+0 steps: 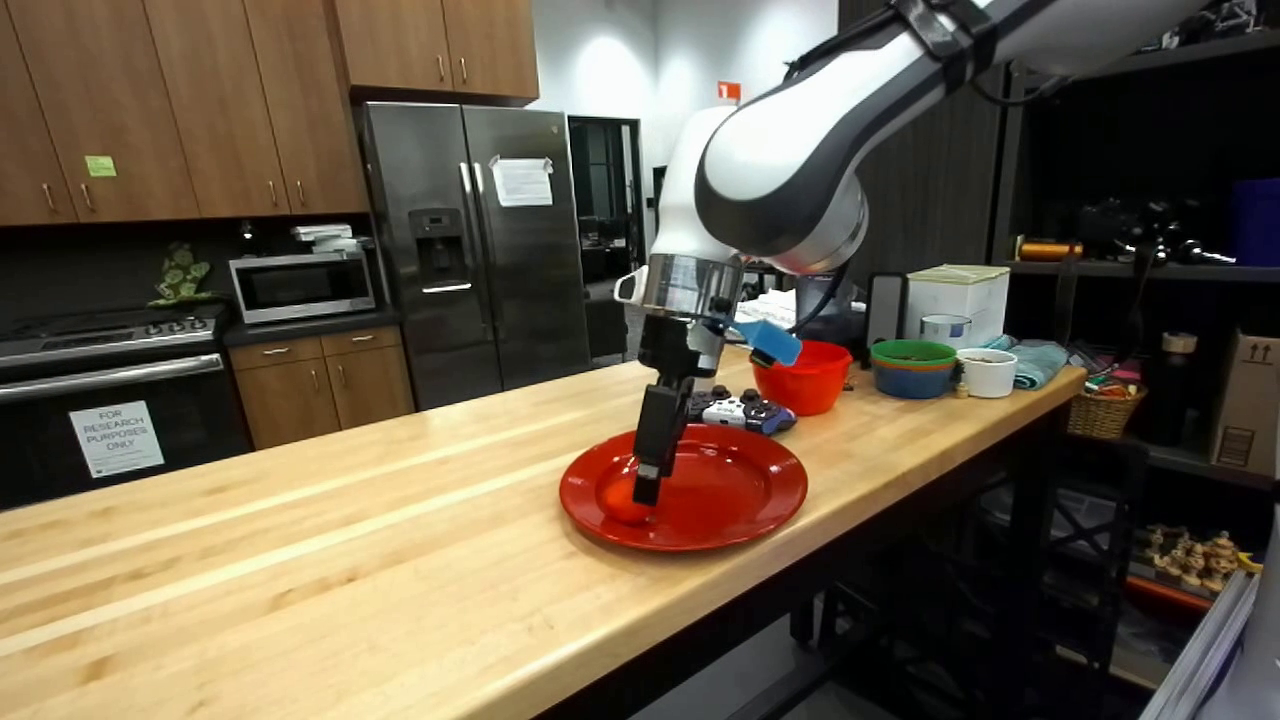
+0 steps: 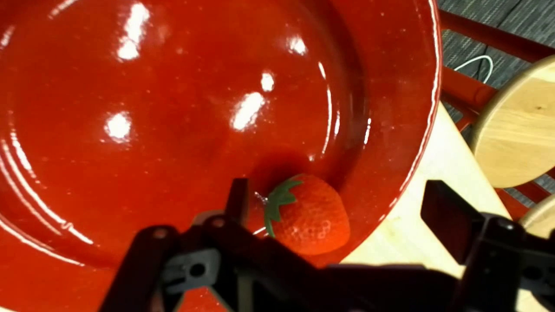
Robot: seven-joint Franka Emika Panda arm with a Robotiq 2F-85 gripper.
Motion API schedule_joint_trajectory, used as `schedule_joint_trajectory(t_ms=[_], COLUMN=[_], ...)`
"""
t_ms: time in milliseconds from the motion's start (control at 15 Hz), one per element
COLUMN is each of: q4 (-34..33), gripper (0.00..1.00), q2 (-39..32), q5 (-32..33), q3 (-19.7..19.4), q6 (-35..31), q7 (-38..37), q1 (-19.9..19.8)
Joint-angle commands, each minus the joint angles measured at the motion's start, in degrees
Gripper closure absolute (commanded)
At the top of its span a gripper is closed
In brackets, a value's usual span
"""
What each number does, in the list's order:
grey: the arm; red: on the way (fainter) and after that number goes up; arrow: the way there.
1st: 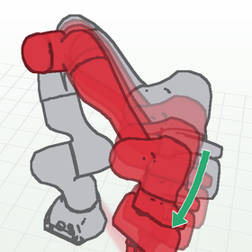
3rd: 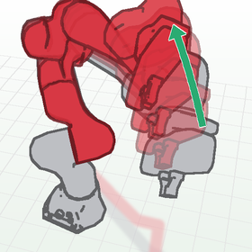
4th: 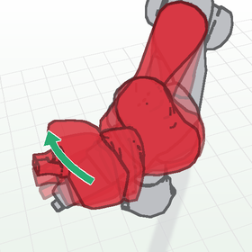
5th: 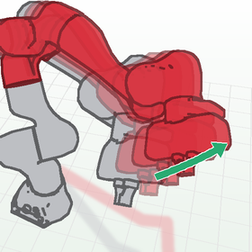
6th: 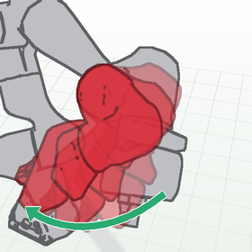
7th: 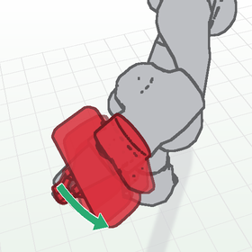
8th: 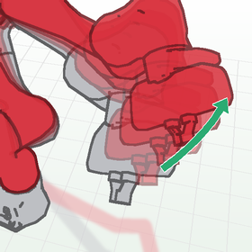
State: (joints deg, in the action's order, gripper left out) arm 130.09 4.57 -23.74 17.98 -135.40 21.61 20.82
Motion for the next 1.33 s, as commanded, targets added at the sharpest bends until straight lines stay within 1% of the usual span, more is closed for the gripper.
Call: schedule_joint_trajectory(t_ms=[0, 133, 267, 733, 1000, 1267], q4=[0.23, 0.06, 0.22, 1.17, 2.04, 1.71], gripper=[0.0, 0.0, 0.0, 0.0, 0.0, 0.0], q2=[-0.8, -1.28, -1.63, -2.7, -3.1, -3.63], q5=[-4.91, -6.19, -6.06, -2.06, 0.95, 2.63], q3=[0.45, 0.91, 1.18, 1.25, 1.14, 1.27], q6=[-3.96, -5.25, -6.41, -9.97, -10.73, -10.64], q7=[3.07, 3.84, 3.94, 1.85, 1.13, 0.42], q1=[0.98, 1.28, 1.32, 0.52, -0.01, -0.23])
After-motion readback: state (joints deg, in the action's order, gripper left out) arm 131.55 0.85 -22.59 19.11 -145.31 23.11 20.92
